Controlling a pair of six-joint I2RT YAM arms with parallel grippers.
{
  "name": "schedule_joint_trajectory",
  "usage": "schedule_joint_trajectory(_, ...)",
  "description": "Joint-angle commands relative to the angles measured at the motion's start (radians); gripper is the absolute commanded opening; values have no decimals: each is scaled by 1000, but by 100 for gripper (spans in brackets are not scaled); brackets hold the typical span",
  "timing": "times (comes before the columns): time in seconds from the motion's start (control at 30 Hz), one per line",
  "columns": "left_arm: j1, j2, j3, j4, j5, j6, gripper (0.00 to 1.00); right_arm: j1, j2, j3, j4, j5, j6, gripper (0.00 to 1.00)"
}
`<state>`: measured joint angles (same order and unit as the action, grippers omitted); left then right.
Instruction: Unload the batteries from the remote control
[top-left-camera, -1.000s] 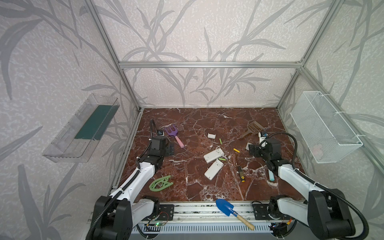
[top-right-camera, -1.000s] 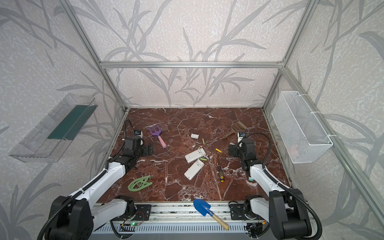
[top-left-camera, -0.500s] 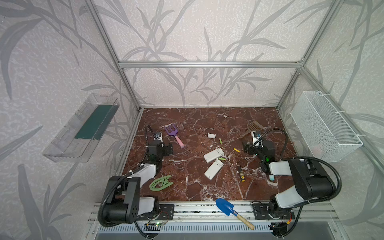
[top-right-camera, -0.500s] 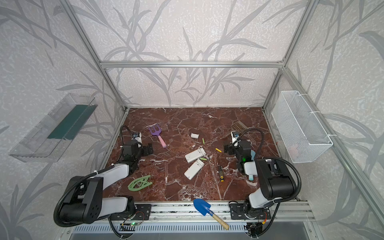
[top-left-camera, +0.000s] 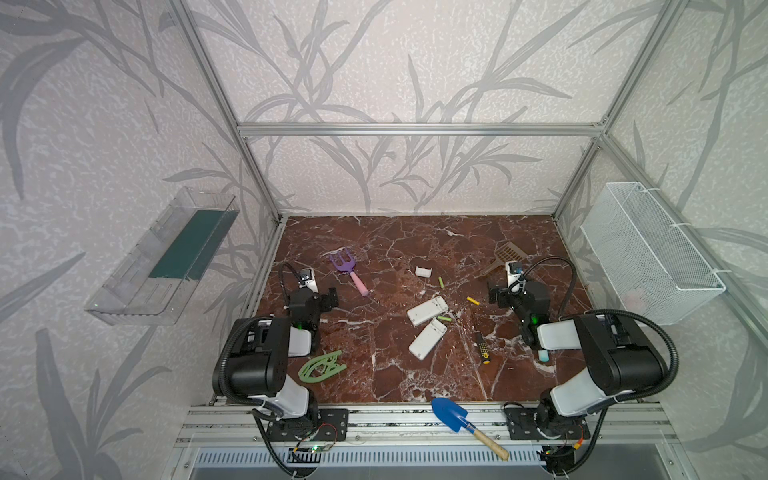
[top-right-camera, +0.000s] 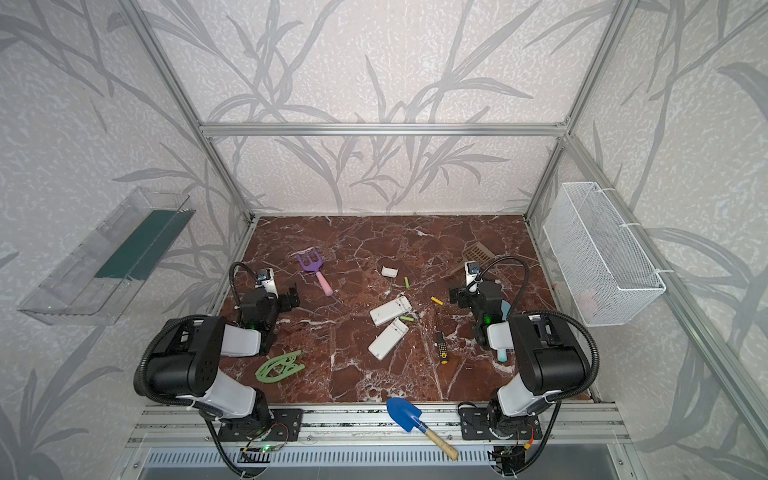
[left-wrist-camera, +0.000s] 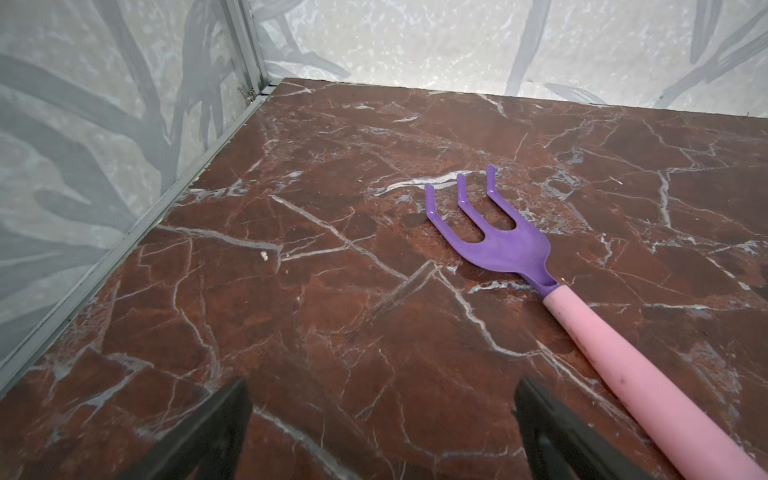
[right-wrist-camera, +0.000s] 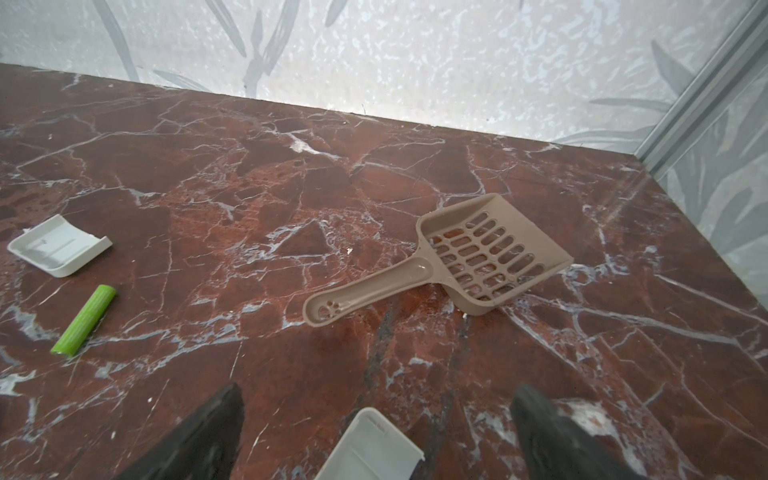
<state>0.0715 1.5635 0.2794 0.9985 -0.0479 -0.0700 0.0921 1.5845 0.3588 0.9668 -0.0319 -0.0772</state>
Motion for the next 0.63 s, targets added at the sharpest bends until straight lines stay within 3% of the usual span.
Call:
schedule_joint_trajectory(0.0, -2, 3, -2, 131, -96, -32, 100, -3, 2, 16, 12, 37, 11, 99)
schedule_joint_trajectory(0.33, -6, 7, 27, 88, -66, -5, 100, -3, 1, 16, 12, 37, 11, 99)
schedule_joint_trajectory(0.47, -13, -1, 55, 22, 27, 34, 100, -3, 1, 16, 13, 38, 11, 99)
schedule_joint_trajectory(0.53, -12, 0, 75, -17, 136, 74, 99, -3, 1, 16, 13, 37, 11, 99)
schedule_joint_trajectory(0.6, -11, 5, 87, -31, 58, 42, 100, -3, 1, 16, 12, 38, 11, 99)
